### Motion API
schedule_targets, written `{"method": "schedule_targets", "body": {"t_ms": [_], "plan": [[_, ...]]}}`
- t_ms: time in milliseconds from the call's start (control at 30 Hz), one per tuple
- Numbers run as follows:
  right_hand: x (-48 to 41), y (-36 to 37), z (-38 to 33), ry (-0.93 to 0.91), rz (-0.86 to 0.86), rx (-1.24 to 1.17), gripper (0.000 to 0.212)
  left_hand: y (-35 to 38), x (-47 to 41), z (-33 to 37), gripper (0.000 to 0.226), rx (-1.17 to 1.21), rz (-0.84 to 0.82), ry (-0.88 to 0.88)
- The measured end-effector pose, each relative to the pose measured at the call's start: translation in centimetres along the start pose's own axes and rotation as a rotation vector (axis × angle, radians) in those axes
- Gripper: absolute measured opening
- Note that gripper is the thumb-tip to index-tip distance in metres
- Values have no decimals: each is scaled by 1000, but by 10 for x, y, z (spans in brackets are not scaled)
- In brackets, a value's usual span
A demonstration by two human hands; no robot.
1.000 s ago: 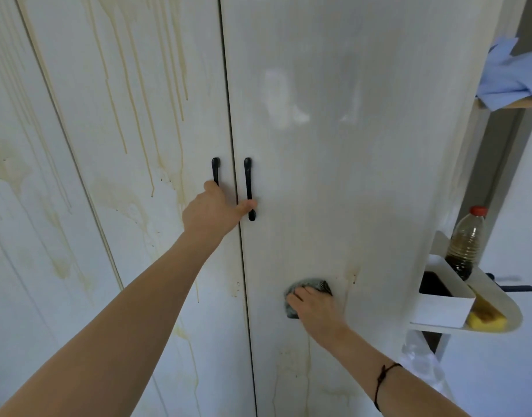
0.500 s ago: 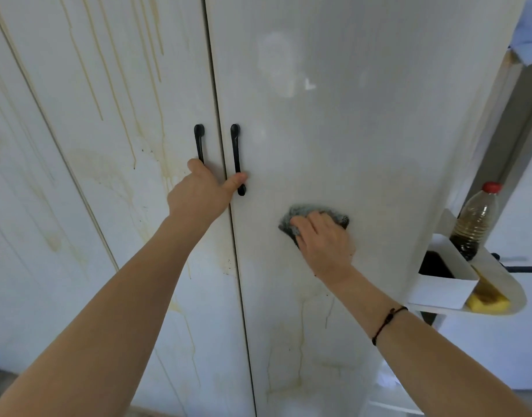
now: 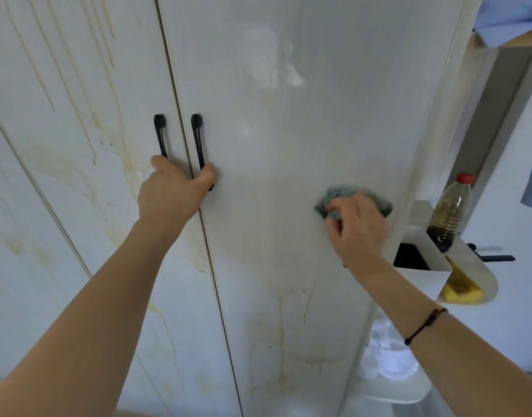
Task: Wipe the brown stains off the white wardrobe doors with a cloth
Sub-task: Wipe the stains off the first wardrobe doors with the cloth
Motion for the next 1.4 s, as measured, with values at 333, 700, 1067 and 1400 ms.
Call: {"method": "schedule_targets", "body": {"t_ms": [333, 700, 1067, 1400], "plan": [[95, -7, 8, -367, -275, 40, 18, -5, 5, 18, 67, 82, -94, -126], [98, -10, 44, -213, -138, 0, 32, -9, 2, 32, 70, 55, -149, -294], [-20, -25, 52, -166, 49, 4, 20, -5, 3, 32, 65, 29, -141, -297], [0, -6, -3, -367, -22, -1, 18, -6, 0, 30, 71, 29, -148, -295]]}}
Point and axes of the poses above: each hand's wrist, its own x-axis away from the middle knuckle, its own y-axis out of the palm, z = x × y, the point moved 1 cm from there along -x, towards the middle knuckle, and after that the axes turned 10 degrees about x, right-handed, at the moved point
